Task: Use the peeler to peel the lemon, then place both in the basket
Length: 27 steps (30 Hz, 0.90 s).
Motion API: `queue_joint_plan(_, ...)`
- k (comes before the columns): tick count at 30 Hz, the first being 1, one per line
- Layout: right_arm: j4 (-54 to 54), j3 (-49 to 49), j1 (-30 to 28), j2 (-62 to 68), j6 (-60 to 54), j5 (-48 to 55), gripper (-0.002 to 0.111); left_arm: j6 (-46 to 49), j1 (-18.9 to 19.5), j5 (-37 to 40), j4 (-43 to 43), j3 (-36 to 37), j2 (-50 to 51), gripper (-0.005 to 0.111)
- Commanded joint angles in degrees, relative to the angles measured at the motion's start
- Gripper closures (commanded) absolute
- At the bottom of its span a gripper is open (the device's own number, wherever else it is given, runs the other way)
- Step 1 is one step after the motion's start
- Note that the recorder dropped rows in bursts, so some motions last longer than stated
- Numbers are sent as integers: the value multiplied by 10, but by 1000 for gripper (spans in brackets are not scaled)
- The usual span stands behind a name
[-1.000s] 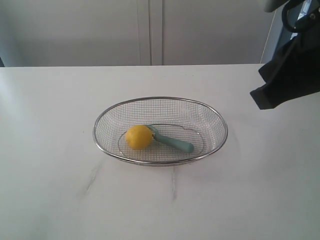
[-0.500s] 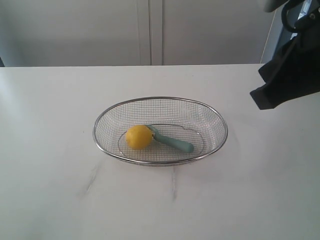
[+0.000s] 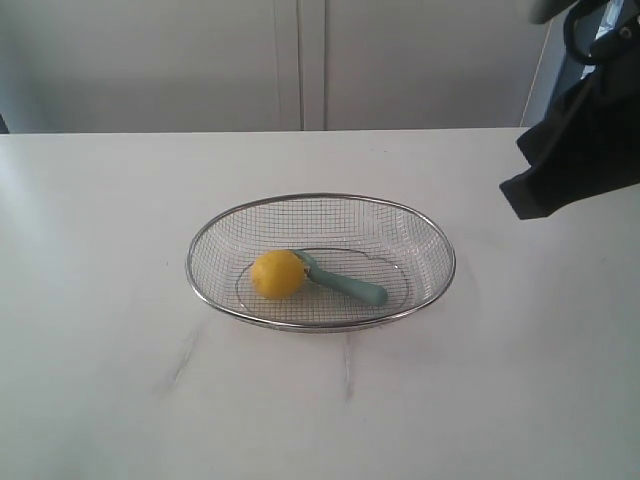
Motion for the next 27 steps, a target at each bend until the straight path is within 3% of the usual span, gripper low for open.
queue_joint_plan(1,0,2,-3,-4,-2,-6,108,2,2,0,-4,3,-3,107)
queue_joint_plan(16,1,2,-2,-12,-2,-8,108,2,2,-1,-4,3,-3,107)
queue_joint_plan(20,16,5,-2,-21,79,-12,108,2,2,-1,-4,3,-3,107)
queue_joint_plan(27,38,126,-23,-144,140,-143,108,2,2,-1,-4,3,-3,107)
